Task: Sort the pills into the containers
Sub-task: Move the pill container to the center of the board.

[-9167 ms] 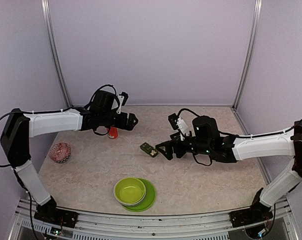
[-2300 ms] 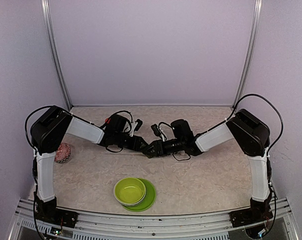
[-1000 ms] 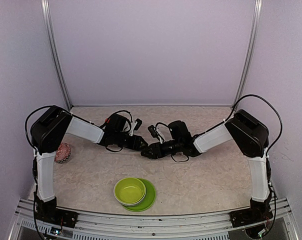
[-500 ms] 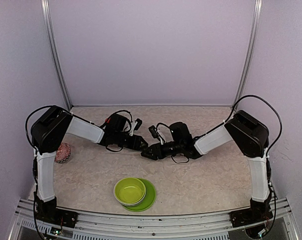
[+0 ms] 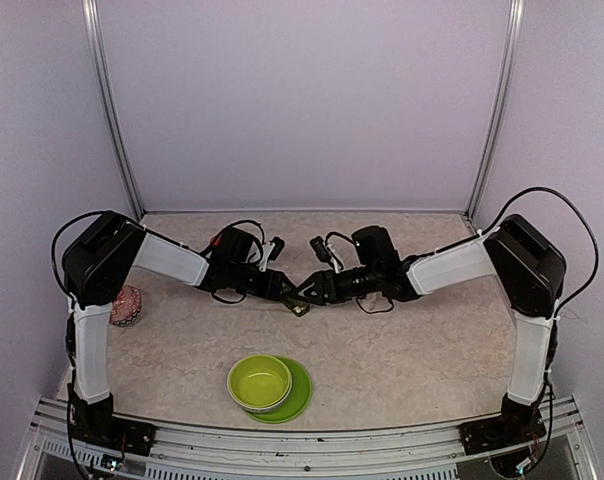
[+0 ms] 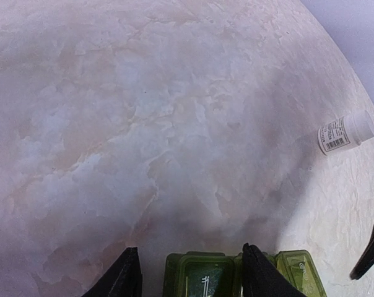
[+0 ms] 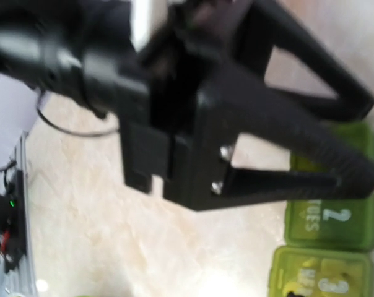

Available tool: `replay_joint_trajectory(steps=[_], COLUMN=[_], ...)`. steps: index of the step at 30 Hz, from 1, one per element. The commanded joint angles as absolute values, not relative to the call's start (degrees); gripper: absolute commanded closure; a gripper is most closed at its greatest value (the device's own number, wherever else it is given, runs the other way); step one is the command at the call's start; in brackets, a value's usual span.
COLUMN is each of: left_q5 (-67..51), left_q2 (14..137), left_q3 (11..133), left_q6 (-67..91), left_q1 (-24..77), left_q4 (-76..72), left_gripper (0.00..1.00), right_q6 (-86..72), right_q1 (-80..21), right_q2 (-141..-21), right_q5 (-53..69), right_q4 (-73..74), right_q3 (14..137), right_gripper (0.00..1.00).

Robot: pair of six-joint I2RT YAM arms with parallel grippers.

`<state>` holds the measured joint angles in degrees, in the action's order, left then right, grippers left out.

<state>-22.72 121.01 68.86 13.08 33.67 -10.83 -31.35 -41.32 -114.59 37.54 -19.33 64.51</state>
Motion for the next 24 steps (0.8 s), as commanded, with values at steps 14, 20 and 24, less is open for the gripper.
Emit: replay_joint_trajectory(steps=[14, 20, 24], left_q5=[-22.76, -25.68, -26.83], left_q2=[123.35, 121.53, 119.43], left_q3=[68.11, 66.49, 64.00], left_q6=[17.62, 20.82, 24.34], left_q1=[33.29, 33.12, 33.47], left_q4=[-5.32, -7.39, -8.97], left_gripper=[0.55, 0.53, 0.48], right_q6=[-44.06, -47.08, -47.62], right_q1=[-40.61, -40.59, -40.61], right_q2=[-112.84, -114.59, -114.27], right_q5=[32.39, 33.20, 33.33], right_q4=[-21.03, -25.18, -25.72], right_q3=[55.08, 55.38, 55.48], right_gripper=[0.28, 0.26, 0.25])
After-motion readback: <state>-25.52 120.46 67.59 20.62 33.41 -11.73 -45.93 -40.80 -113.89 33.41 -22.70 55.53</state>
